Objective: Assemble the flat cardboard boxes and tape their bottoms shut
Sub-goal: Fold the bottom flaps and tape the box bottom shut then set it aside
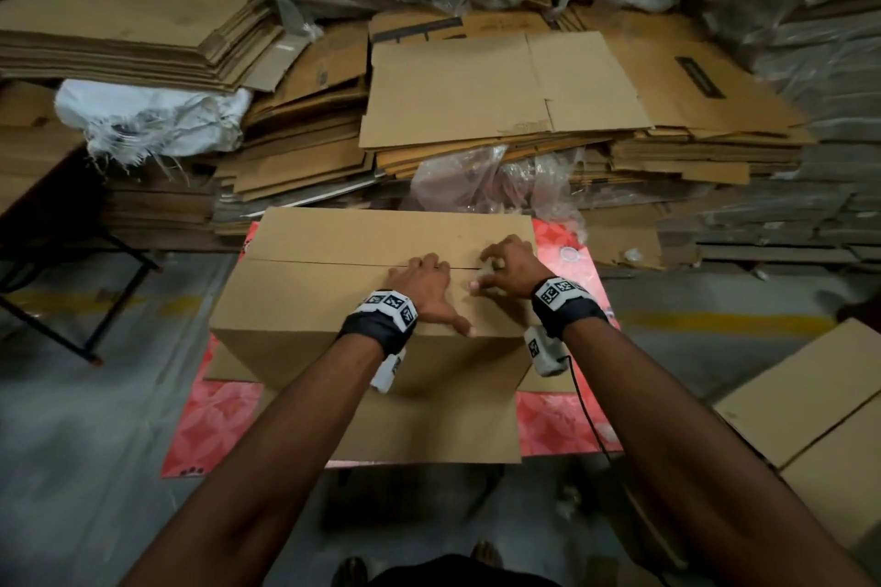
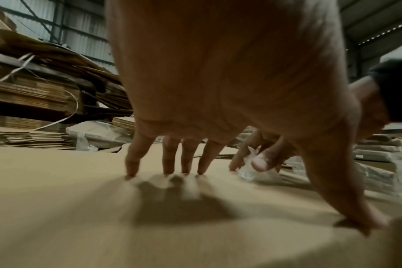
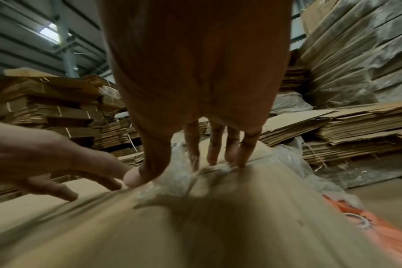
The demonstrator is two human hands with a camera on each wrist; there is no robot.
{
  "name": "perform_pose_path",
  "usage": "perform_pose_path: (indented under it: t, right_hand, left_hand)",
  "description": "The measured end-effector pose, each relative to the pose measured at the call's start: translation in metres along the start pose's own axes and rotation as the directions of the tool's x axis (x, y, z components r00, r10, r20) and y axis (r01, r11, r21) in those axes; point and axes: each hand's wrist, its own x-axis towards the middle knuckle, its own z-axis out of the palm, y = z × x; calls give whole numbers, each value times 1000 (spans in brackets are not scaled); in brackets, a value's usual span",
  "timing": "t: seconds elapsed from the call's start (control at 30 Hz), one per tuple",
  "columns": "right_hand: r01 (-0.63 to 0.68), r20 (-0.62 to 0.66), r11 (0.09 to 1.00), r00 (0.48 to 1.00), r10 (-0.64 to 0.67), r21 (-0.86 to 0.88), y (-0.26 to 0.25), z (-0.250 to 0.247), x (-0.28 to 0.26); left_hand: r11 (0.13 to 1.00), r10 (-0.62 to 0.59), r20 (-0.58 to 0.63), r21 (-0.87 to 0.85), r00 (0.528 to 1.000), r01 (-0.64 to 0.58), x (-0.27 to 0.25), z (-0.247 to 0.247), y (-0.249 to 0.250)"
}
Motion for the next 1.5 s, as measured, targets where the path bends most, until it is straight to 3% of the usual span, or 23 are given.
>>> perform_pose_path:
  t: [0.13,0.27,0.5,0.6,0.73,0.87,1.0,1.2,1.37,1.5]
  right_hand:
    - [133,-57,975,991,-125,179,9,3,-7]
    - [184,-176,955,974,-144,233,17,10,-21]
    - [169,-409,814,908,91,555,50,6,-21]
    - [165,-446,846,890,95,508,60,9,-14]
    - [144,-506,964,862,-11,224,65,20,-12]
    - [187,-491,982,857,-157,13,66,23,-26]
    - [226,-480,958,869,-117,175,74,24,-32]
    - [182,-567,861,812,140,474,71,11,-37]
    - [113,-497,871,852,163,479,72,1,-30]
    - [71,-446,926,888,111,371,70,1,-28]
  left_hand:
    - [999,-25,-16,-20,1000,24,7,-5,7]
    - [997,-74,29,-22,997,75,12,5,22]
    - [992,-109,59,-48,992,112,17,8,24]
    - [991,-118,62,-48,991,121,16,8,27]
    - [990,-122,74,-60,990,126,13,7,28]
    - [991,-117,78,-52,990,121,13,7,29]
    - [994,-105,73,-25,992,107,14,10,27]
    - [996,-84,110,47,990,79,18,-9,47]
    - [996,90,101,-12,991,-89,31,-10,81]
    - [995,100,63,-25,993,-98,38,-1,95]
